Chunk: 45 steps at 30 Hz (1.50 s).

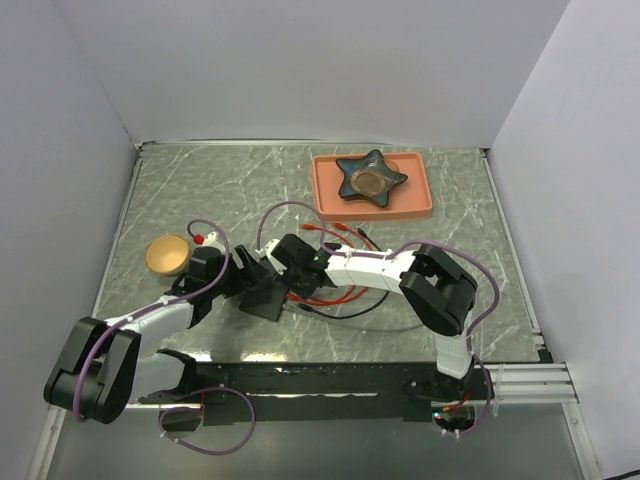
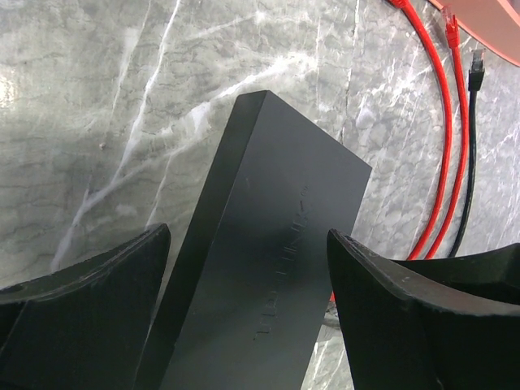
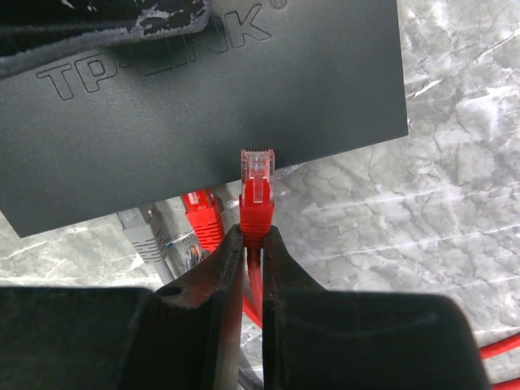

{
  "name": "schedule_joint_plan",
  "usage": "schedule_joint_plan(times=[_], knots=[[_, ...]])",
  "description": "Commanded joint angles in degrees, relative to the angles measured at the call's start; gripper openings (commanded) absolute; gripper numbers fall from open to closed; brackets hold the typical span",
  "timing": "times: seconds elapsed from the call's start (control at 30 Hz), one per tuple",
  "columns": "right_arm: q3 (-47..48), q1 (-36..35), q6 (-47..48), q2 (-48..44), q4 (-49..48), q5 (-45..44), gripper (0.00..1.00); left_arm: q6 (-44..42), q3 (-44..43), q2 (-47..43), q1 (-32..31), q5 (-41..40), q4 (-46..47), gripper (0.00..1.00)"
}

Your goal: Insert the plug into the switch port

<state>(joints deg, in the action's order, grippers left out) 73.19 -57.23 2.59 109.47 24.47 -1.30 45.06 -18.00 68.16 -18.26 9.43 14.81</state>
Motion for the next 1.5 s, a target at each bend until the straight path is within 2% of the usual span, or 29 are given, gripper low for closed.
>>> schedule_joint_plan(times=[0.0,0.23,0.77,1.47], knots=[[1.4,-0.4,-0.4,0.5,1.8,-2.3,0.00,-0.8,-0.7,1.1,-0.1,1.4,0.7,0.84],[-1.4,-0.4,0.1,-2.4,0.1,-3.4,0.00,-0.9,-1.0,2.4,-0.1,1.7,1.2,0.84],[-4.6,-0.6,1.8,-2.3,-1.2,-2.6,0.00,-0.7,-1.2,3.2,-0.1,2.3,1.5,0.83],[-2.8,-2.6,3.7,-1.8,1.7,-3.4,0.00,-0.7,-1.2,3.7,-0.1,2.7,1.8,0.83]])
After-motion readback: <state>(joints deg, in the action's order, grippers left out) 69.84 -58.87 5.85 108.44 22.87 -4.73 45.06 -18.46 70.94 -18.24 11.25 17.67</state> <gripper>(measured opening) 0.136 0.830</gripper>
